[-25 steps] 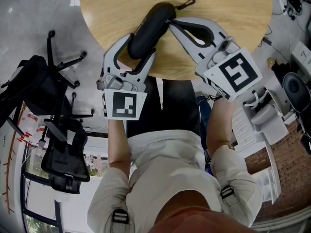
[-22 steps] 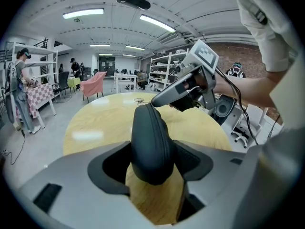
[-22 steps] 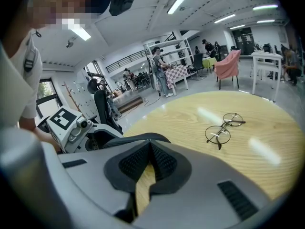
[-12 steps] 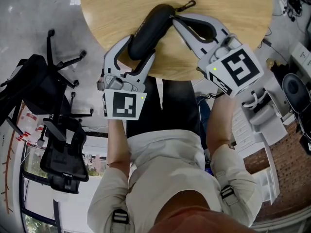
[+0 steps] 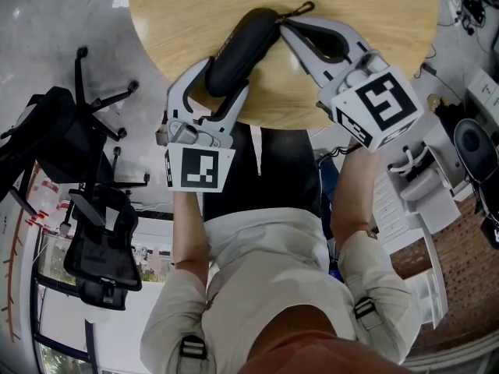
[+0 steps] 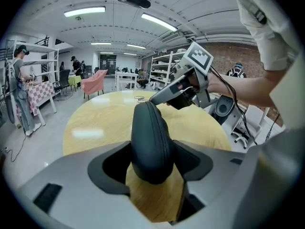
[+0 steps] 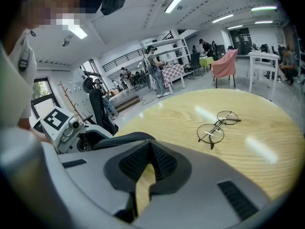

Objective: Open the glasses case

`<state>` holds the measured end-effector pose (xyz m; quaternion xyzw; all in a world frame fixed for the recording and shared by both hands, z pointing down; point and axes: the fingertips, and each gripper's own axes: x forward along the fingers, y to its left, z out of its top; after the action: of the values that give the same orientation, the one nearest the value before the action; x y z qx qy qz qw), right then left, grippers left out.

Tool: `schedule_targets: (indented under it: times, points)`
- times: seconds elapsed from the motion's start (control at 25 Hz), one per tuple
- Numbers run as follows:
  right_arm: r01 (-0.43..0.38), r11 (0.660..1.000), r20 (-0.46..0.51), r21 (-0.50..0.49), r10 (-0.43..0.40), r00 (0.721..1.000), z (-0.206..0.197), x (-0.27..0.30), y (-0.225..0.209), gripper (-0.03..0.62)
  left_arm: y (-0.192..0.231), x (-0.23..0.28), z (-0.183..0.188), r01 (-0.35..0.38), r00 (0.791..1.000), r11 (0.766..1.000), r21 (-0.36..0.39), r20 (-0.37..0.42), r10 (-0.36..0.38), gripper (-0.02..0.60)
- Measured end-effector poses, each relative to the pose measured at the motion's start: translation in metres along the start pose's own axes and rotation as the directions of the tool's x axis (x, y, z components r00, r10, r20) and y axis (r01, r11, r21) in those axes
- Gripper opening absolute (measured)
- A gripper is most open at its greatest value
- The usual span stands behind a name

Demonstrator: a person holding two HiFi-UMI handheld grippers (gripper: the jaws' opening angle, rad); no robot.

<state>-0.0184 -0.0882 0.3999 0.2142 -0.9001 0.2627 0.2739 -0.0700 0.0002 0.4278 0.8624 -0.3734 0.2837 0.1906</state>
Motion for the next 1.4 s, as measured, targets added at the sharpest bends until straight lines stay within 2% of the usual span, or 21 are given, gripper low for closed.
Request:
schedule_targets:
  times: [0.2, 0.32, 0.64, 0.92, 1.12, 1.24, 1.4]
  points:
    - [0.01, 1.0, -0.007, 0.01, -0.01, 1.0, -0.002, 0.003, -0.005, 0.02, 0.001, -0.001, 0.001, 0.007, 1.0, 1.0, 0.024, -0.015, -0.006, 0.295]
    - [0.022, 1.0, -0.015, 0.02, -0.022, 1.0, -0.006, 0.006, -0.01, 0.02, 0.0, 0.0, -0.001, -0.001, 1.0, 1.0, 0.002, -0.004, 0.001, 0.295]
    - [0.037, 0.999, -0.013, 0.035, -0.037, 0.999, -0.009, 0.007, -0.018, 0.021, -0.002, 0.001, 0.002, 0.0, 1.0, 1.0, 0.0, -0.011, 0.0, 0.295]
    - [0.118, 0.989, -0.006, -0.085, -0.118, 0.993, -0.006, 0.009, -0.014, 0.023, -0.002, 0.001, 0.002, -0.015, 1.0, 1.0, -0.017, 0.004, 0.015, 0.296]
    - [0.122, 0.989, 0.071, -0.079, -0.117, 0.991, 0.003, 0.003, -0.008, 0.031, -0.002, 0.002, 0.003, -0.016, 1.0, 0.999, -0.039, 0.017, 0.017, 0.299]
    - [0.116, 0.99, 0.124, -0.085, -0.105, 0.987, 0.015, -0.001, 0.004, 0.104, 0.0, 0.002, 0.002, -0.012, 1.0, 0.999, -0.049, 0.024, 0.013, 0.304]
    - [0.104, 0.984, 0.164, -0.145, -0.08, 0.983, 0.029, 0.002, 0.025, 0.115, 0.0, 0.001, 0.004, -0.007, 1.0, 0.999, -0.044, 0.03, 0.008, 0.313]
